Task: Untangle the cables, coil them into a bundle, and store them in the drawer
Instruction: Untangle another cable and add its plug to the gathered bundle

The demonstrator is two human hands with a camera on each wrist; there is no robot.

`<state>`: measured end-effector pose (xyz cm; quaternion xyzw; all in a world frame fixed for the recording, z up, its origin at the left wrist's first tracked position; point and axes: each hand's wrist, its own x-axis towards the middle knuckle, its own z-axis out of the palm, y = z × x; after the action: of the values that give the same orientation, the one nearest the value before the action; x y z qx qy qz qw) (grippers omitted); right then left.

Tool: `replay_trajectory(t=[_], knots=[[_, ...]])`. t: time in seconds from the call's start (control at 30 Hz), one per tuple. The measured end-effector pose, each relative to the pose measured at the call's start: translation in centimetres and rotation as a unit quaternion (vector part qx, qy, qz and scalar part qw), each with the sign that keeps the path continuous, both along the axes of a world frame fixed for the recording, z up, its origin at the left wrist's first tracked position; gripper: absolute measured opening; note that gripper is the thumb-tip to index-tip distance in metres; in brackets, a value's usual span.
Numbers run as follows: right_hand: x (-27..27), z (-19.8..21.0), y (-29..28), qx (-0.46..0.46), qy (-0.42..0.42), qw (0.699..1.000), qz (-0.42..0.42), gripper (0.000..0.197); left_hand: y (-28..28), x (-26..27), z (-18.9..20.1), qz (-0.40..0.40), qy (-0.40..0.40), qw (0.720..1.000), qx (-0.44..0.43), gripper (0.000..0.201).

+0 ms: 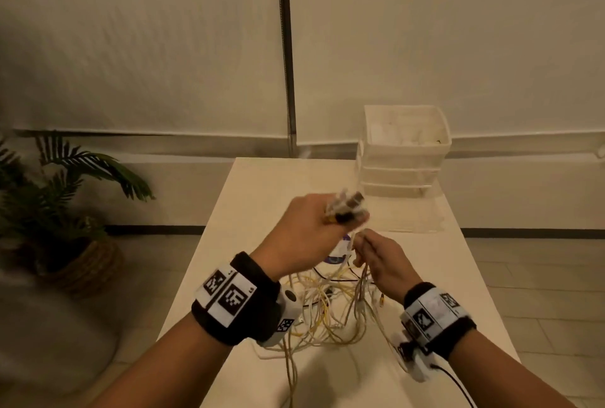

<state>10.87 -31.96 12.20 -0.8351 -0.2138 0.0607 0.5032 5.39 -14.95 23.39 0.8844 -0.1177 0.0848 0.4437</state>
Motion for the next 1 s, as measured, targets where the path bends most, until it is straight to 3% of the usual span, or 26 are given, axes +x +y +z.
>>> replay_trajectory(t=[0.13,0.23,0.53,0.67,0.77,0.87,0.97,1.0], knots=[[0.6,2.6,0.0,-0.031,-0.073,0.995,0.059,0.022,-0.7,0.2,-2.3,0.047,0.043,0.996,0.058,0.028],[1.1,3.3,-0.4,0.001,-0.051,0.996,0.067,0.032,-0.8,0.0,-2.4,0.045,0.038,0.996,0.07,0.024],[-0.5,1.0,-0.5,0.2,0.139,0.969,0.051,0.027,0.0,0.1,0.1,0.146,-0.12,0.979,-0.072,0.019],[-0.7,0.3,-0.4,0.174,0.114,0.977,0.052,0.026,1.3,0.5,1.6,0.198,-0.162,0.961,-0.101,0.022],[-0.8,-0.3,-0.5,0.122,0.095,0.987,0.047,0.025,2.5,0.3,2.6,0.232,-0.187,0.938,-0.176,0.02],[-0.6,-1.0,-0.6,0.087,0.099,0.991,0.023,0.027,3.6,0.2,2.7,0.264,-0.171,0.934,-0.172,0.038],[0.0,-0.7,-0.7,0.114,0.118,0.984,-0.07,0.03,4.4,0.5,1.4,0.308,-0.098,0.941,-0.098,0.019],[0.3,-0.2,-0.7,0.133,0.127,0.978,-0.097,0.03,4.7,0.4,1.1,0.327,-0.087,0.936,-0.091,0.024]])
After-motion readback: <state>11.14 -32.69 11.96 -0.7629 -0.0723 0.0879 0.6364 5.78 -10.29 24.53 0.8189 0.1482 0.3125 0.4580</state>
